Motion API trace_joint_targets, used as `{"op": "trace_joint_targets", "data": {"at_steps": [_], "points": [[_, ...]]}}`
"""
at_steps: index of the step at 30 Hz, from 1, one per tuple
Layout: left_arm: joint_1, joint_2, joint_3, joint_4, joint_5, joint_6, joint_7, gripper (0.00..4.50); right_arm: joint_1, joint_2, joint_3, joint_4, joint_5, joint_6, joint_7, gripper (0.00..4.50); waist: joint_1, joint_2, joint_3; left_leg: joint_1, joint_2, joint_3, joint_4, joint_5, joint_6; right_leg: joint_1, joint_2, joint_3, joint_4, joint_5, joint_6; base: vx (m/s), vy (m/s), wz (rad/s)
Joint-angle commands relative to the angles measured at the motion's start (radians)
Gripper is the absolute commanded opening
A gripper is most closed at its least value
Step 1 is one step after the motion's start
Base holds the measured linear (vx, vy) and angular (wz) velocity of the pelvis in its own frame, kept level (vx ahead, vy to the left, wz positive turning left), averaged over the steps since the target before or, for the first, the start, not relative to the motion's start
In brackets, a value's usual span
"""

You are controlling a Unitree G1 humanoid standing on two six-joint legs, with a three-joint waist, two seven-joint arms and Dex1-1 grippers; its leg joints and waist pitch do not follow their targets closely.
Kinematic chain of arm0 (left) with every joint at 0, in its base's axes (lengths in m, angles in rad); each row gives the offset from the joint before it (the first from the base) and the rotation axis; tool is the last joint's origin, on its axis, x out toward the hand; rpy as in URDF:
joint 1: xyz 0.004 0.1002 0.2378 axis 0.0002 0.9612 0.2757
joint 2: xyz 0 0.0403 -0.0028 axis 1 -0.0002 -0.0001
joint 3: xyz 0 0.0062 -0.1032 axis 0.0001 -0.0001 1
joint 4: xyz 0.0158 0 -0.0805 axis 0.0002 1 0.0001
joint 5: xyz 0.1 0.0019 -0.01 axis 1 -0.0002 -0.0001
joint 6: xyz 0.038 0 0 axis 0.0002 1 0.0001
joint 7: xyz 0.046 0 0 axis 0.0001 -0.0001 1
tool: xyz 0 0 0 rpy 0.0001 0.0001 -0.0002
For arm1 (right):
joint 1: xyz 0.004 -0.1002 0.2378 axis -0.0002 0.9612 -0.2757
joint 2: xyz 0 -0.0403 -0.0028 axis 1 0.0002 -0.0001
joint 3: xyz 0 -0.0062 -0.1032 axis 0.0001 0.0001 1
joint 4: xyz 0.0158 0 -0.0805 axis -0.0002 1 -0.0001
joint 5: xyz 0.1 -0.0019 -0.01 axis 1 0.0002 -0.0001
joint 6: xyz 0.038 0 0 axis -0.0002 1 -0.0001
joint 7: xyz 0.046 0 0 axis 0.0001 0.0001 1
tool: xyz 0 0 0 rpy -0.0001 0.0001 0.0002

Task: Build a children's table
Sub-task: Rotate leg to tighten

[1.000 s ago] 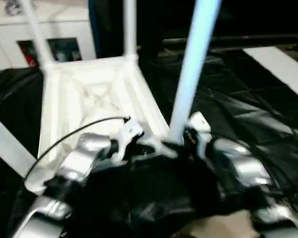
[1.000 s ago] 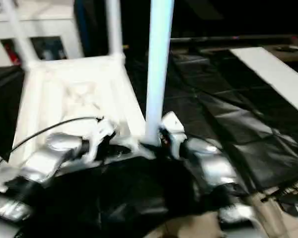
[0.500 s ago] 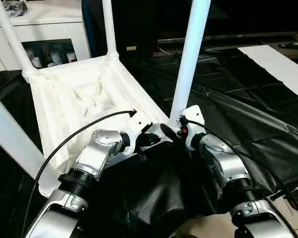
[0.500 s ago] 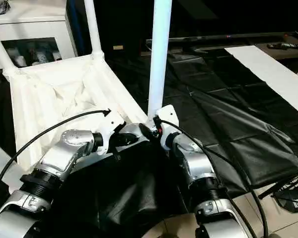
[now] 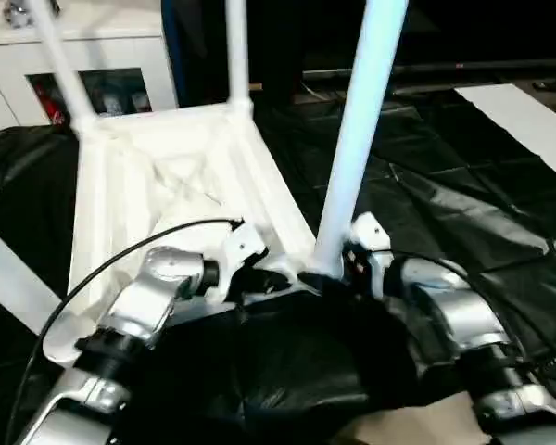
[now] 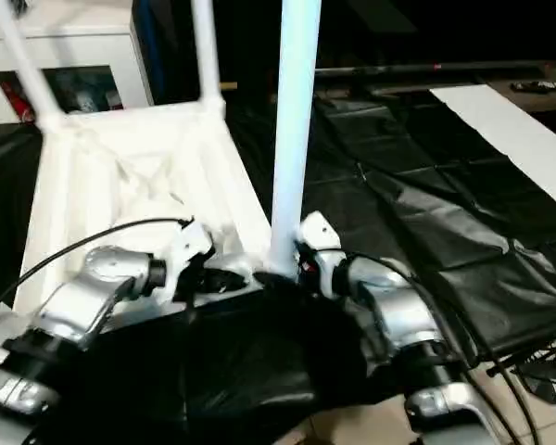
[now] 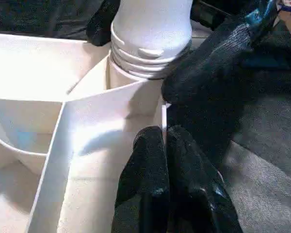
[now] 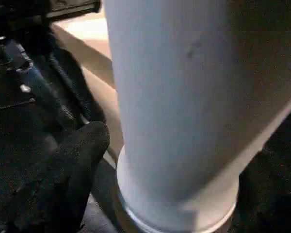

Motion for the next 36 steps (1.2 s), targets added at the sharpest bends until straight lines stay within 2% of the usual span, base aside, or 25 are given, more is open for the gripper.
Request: {"op": "trace_joint_targets", "data": {"at_steps": [1,4,6,8,11,14,16,19,23,26,28,31,33,34,36], "points": [[0.002,-0.006,-0.04,-0.061,-0.049,0.002,-0.079,0.0,0.013,-0.015,0.045,-0.037,0.023,0.021,0.077,3.92,0.0,-0.003,-0.06,0.028,0.092,-0.045,-0.084,-0.164,0.059,0.038,-0.07,0.047,-0.064,-0.116,-0.263,0.0,0.0,0.0],[0.011,0.011,-0.044,-0.08,-0.059,0.012,-0.108,0.0,0.015,-0.026,0.046,-0.049,0.038,0.03,0.103,3.92,0.002,-0.001,-0.061,0.029,0.092,-0.044,-0.083,-0.149,0.064,0.038,-0.07,0.047,-0.061,-0.094,-0.271,0.0,0.0,0.0],[0.022,0.034,-0.053,-0.104,-0.072,0.034,-0.15,0.0,0.018,-0.032,0.048,-0.062,0.055,0.042,0.129,3.66,0.003,-0.001,-0.061,0.028,0.092,-0.045,-0.083,-0.148,0.064,0.039,-0.07,0.046,-0.059,-0.09,-0.275,0.0,0.0,0.0],[0.029,0.046,-0.058,-0.118,-0.078,0.046,-0.169,0.0,0.02,-0.035,0.051,-0.07,0.06,0.051,0.142,3.59,0.004,0.0,-0.061,0.028,0.093,-0.044,-0.084,-0.14,0.064,0.038,-0.069,0.046,-0.058,-0.082,-0.276,0.0,0.0,0.0],[0.033,0.053,-0.061,-0.124,-0.078,0.049,-0.176,0.0,0.021,-0.034,0.055,-0.068,0.054,0.05,0.142,3.24,0.007,0.002,-0.059,0.031,0.092,-0.043,-0.085,-0.164,0.049,0.035,-0.068,0.046,-0.062,-0.11,-0.275,0.0,0.0,0.0],[0.035,0.057,-0.064,-0.126,-0.078,0.054,-0.182,0.0,0.021,-0.033,0.057,-0.065,0.052,0.049,0.142,3.07,0.008,0.001,-0.06,0.032,0.092,-0.044,-0.086,-0.17,0.037,0.036,-0.069,0.047,-0.062,-0.122,-0.269,0.0,0.0,0.0],[0.035,0.059,-0.065,-0.126,-0.078,0.053,-0.182,0.0,0.022,-0.034,0.06,-0.067,0.054,0.055,0.148,2.84,0.008,0.0,-0.062,0.03,0.09,-0.044,-0.084,-0.148,0.041,0.038,-0.069,0.047,-0.059,-0.091,-0.271,0.0,0.0,0.0],[0.032,0.054,-0.062,-0.123,-0.073,0.051,-0.167,0.0,0.027,-0.035,0.066,-0.077,0.06,0.064,0.151,2.76,0.009,0.001,-0.063,0.031,0.09,-0.043,-0.082,-0.131,0.05,0.039,-0.069,0.046,-0.056,-0.067,-0.276,0.0,0.0,0.0],[0.019,0.032,-0.053,-0.102,-0.063,0.042,-0.127,0.0,0.035,-0.026,0.069,-0.08,0.061,0.069,0.141,2.74,0.011,0.001,-0.063,0.031,0.091,-0.043,-0.082,-0.143,0.048,0.039,-0.069,0.046,-0.059,-0.088,-0.274,0.0,0.0,0.0],[-0.012,-0.019,-0.034,-0.056,-0.039,0.037,-0.028,0.0,0.031,0.025,0.045,-0.042,0.035,0.051,0.024,2.74,0.013,0.0,-0.061,0.034,0.09,-0.04,-0.083,-0.152,0.036,0.033,-0.066,0.047,-0.061,-0.099,-0.271,0.0,0.0,0.0],[-0.04,-0.059,-0.02,-0.013,-0.016,0.035,0.055,0.0,0.011,0.07,0.023,0.015,-0.004,0.037,-0.112,2.73,0.01,-0.002,-0.057,0.035,0.088,-0.044,-0.088,-0.21,0.0,0.032,-0.07,0.048,-0.072,-0.205,-0.249,0.0,0.0,0.0],[-0.069,-0.094,-0.009,0.033,0.006,0.037,0.133,0.0,-0.017,0.116,-0.004,0.079,-0.023,0.049,-0.245,2.72,0.002,-0.001,-0.055,0.035,0.087,-0.052,-0.091,-0.271,-0.031,0.03,-0.074,0.048,-0.083,-0.321,-0.208,0.0,0.0,0.0],[-0.112,-0.151,0.005,0.093,0.033,0.04,0.241,0.0,-0.044,0.187,-0.039,0.135,-0.024,0.07,-0.388,2.72,-0.012,-0.001,-0.053,0.036,0.085,-0.051,-0.092,-0.295,-0.041,0.022,-0.069,0.049,-0.087,-0.338,-0.202,0.0,0.0,0.0],[-0.125,-0.17,0.008,0.109,0.04,0.043,0.273,0.0,-0.051,0.211,-0.049,0.149,-0.024,0.078,-0.431,2.72,-0.017,0.0,-0.054,0.035,0.084,-0.056,-0.093,-0.307,-0.055,0.022,-0.07,0.047,-0.088,-0.363,-0.195,0.0,0.0,0.0],[-0.142,-0.204,0.014,0.132,0.047,0.046,0.324,0.0,-0.061,0.252,-0.053,0.164,-0.035,0.085,-0.494,2.72,-0.018,-0.001,-0.056,0.031,0.084,-0.056,-0.093,-0.295,-0.048,0.025,-0.072,0.048,-0.09,-0.346,-0.187,0.0,0.0,0.0]]}}
